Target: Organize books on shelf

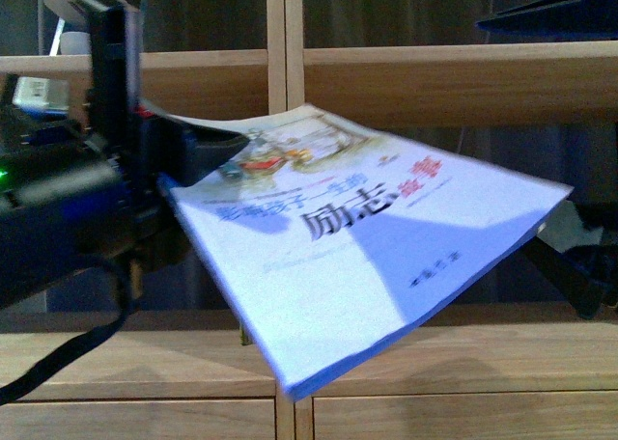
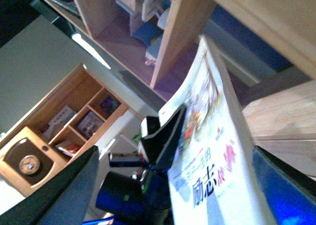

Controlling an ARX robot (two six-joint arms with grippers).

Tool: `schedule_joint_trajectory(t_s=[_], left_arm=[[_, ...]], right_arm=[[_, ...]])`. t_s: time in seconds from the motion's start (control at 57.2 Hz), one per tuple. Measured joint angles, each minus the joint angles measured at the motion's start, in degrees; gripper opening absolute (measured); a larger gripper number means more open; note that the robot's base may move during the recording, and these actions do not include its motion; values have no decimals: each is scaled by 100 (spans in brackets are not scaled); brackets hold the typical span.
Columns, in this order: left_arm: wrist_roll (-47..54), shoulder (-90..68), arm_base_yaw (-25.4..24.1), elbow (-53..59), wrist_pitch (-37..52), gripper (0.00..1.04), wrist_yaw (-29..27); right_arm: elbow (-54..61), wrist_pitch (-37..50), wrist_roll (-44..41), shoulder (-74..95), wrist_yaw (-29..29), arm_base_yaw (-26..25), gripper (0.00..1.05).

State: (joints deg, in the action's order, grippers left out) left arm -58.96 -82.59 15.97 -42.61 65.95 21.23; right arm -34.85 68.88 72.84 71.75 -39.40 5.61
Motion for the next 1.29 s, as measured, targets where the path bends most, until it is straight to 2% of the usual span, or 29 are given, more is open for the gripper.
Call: schedule_joint_trajectory(t_s=[0.105, 0.245, 0.314, 0.437, 0.577, 0.804, 1.013, 1.293], left_arm=[[487, 315, -426, 251, -332, 15, -20], [1397, 492, -1064, 254, -905, 15, -352], [1958, 457, -1349, 168, -1182, 15, -651], [2992, 264, -1567, -146, -1425, 15, -1276], [4190, -37, -1578, -581, -1377, 15, -1759], [6054, -970, -1399, -1495, -1123, 15, -1963], [6953, -1729, -1191, -2120, -417, 15, -1856], [7285, -2583, -1117, -3132, -352, 15, -1939]], right_arm=[[-94, -632, -457, 76, 225, -433, 98], [-442, -1668, -1373, 304, 710, -1032, 98], [-608, -2100, -1902, 361, 999, -1261, 98], [-820, -2695, -2981, 387, 1486, -1550, 98], [-876, -2957, -4297, 374, 1908, -1652, 98], [-734, -2892, -5751, -162, 1906, -1519, 98], [-710, -2872, -6039, -313, 1908, -1469, 98], [-682, -2872, -6067, -310, 1915, -1469, 98]])
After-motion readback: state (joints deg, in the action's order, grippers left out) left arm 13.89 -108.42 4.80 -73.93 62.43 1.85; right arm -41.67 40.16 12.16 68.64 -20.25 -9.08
